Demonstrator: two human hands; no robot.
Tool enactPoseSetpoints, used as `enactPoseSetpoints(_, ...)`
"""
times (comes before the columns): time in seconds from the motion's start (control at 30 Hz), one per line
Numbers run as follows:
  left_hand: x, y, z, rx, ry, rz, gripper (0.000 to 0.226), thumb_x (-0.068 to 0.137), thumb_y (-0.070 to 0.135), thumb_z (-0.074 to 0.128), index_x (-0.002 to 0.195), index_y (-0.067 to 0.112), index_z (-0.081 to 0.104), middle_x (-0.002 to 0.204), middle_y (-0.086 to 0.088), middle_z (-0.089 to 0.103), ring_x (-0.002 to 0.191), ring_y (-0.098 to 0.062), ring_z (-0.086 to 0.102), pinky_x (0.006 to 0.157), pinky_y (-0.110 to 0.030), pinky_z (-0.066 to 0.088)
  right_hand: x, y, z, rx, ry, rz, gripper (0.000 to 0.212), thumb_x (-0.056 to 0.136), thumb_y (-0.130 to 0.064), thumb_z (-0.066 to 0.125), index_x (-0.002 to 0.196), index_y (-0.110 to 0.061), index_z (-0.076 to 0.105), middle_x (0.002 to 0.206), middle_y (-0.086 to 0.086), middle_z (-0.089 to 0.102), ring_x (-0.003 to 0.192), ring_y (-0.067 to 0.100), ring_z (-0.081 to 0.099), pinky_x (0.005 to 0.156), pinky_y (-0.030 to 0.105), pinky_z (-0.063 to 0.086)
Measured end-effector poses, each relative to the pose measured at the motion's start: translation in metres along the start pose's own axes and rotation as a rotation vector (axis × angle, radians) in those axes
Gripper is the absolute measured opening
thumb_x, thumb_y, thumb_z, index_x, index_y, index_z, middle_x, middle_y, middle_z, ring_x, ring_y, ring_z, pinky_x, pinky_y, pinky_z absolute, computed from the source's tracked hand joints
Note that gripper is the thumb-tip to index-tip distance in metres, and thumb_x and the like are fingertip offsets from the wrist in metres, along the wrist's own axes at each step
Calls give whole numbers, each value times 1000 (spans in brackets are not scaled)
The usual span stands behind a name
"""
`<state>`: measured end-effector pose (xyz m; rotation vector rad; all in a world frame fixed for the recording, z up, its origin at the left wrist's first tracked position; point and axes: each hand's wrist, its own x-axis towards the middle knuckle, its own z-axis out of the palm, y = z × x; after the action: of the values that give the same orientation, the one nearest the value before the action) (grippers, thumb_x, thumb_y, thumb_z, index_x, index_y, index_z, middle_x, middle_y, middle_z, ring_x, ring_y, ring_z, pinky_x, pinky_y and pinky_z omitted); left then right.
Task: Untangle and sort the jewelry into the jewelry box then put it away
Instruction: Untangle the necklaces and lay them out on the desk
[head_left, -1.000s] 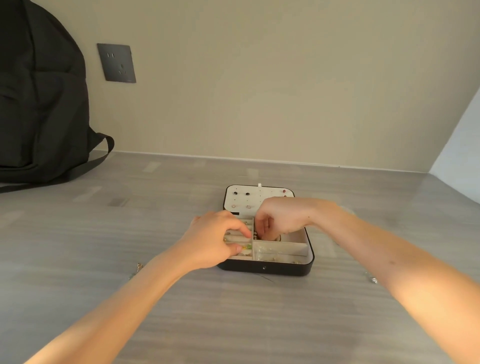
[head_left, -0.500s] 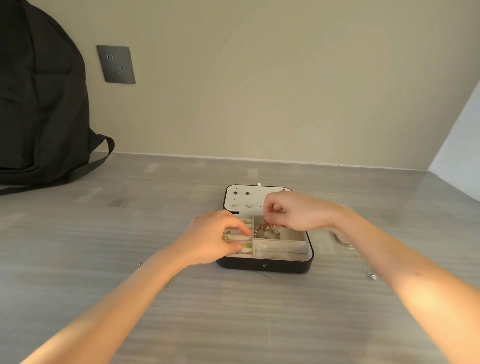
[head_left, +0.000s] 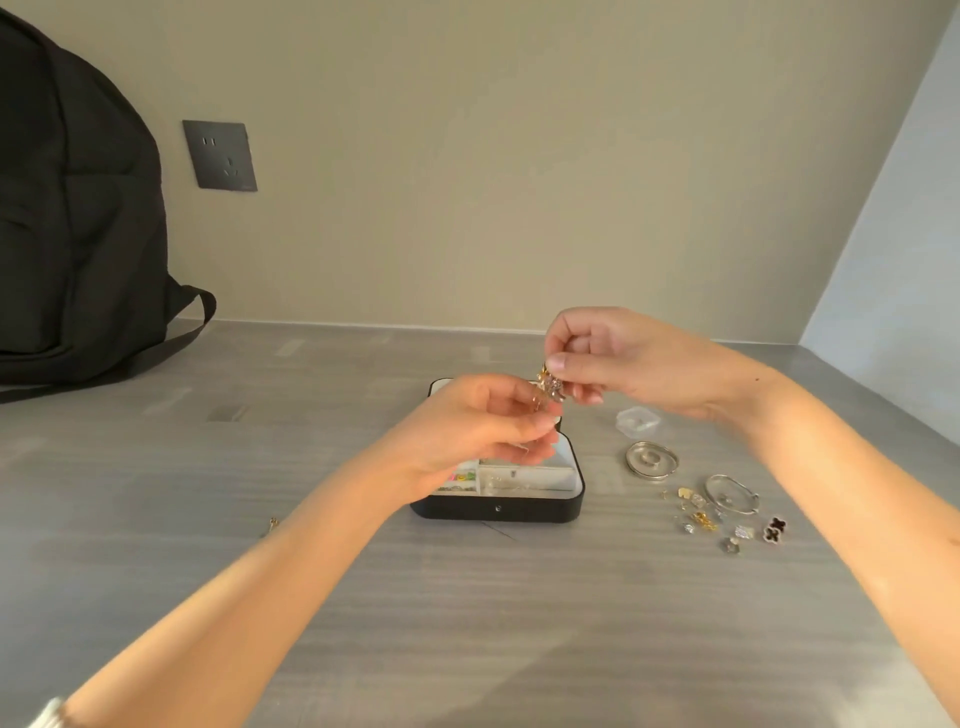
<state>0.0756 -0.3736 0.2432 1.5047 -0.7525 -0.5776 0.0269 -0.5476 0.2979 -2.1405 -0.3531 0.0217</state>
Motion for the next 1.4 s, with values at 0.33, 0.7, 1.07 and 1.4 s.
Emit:
enactPoseSetpoints(0.33,-38,-50,52,331,-29,-307,11,92,13,54,84,10,61,62,-2,63,46,-9,56,41,-16,31,-102,64,69,25,109,432,13,87,-4,55,77,-13,57,62,0,60,49,8,44,47,15,33)
enactPoseSetpoints(0.7,-18,-68,67,868,184,-167,18,93,22,43,83,20,57,50,5,60,42,-8,51,63,-28,51,-95,97,69,-324,358,463,11,86,-21,58,75,-20,57,50,-2,62,43,11,50,43,20,34)
enactPoseSetpoints(1.07,-31,-55,40,1124,291,-113,19,92,30,47,98,28,65,70,11,57,76,-14,56,65,-24,40,-88,100,56,-507,413,403,10,87,-26,56,78,-29,57,62,-11,56,58,12,53,50,22,35)
enactPoseSetpoints(1.4,-30,-50,-11,1178,399,-40,13,78,35,69,90,31,66,86,15,47,79,-4,45,65,-23,35,-12,69,52,-610,145,112,14,87,-27,62,98,-28,71,79,-18,55,66,-4,45,58,8,29)
